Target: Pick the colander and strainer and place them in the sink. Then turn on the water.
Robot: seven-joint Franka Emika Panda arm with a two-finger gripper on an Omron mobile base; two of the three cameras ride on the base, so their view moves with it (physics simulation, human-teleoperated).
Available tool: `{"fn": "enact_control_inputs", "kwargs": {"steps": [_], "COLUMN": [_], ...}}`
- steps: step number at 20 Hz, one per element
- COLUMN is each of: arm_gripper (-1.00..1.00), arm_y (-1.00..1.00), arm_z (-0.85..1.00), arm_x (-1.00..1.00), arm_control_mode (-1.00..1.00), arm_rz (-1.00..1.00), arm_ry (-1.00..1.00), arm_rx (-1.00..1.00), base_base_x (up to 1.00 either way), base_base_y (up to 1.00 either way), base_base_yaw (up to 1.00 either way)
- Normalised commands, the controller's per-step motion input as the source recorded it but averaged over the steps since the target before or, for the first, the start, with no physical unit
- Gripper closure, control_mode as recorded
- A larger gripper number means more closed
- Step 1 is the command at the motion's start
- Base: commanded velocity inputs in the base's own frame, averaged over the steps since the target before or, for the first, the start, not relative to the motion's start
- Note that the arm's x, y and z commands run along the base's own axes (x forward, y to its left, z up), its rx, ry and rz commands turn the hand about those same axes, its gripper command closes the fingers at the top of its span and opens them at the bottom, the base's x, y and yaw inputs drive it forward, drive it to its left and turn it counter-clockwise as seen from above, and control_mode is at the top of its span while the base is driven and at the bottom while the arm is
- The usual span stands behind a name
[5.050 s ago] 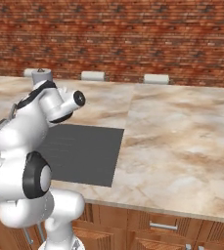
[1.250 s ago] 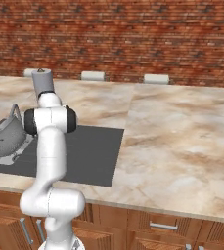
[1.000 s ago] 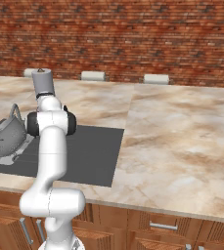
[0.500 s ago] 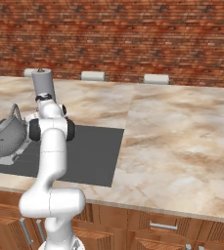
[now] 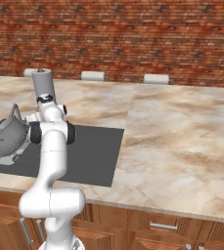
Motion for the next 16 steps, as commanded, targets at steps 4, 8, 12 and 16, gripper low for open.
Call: {"fn": "enact_control_inputs", "kwargs": {"steps": [4,8,12,16], "arm_gripper": [-1.0,1.0,1.0,1.0], "arm_y": [0.0,0.01,0.06,0.0], "arm_z": [-0.54,-0.41,-0.17,0.0], "arm_x": [0.15,0.33,0.21,0.0], "arm_control_mode": [-1.0,-1.0,-1.0,-1.0], "arm_rz": [0.02,0.01,0.0,0.0], "arm_ry": [0.0,-0.01,0.01,0.0], "arm_rx": [0.0,0.0,0.0,0.0], "base_base_x": [0.0,0.0,0.0,0.0], "base_base_y": [0.0,0.0,0.0,0.0], "base_base_yaw": [0.0,0.0,0.0,0.0]}}
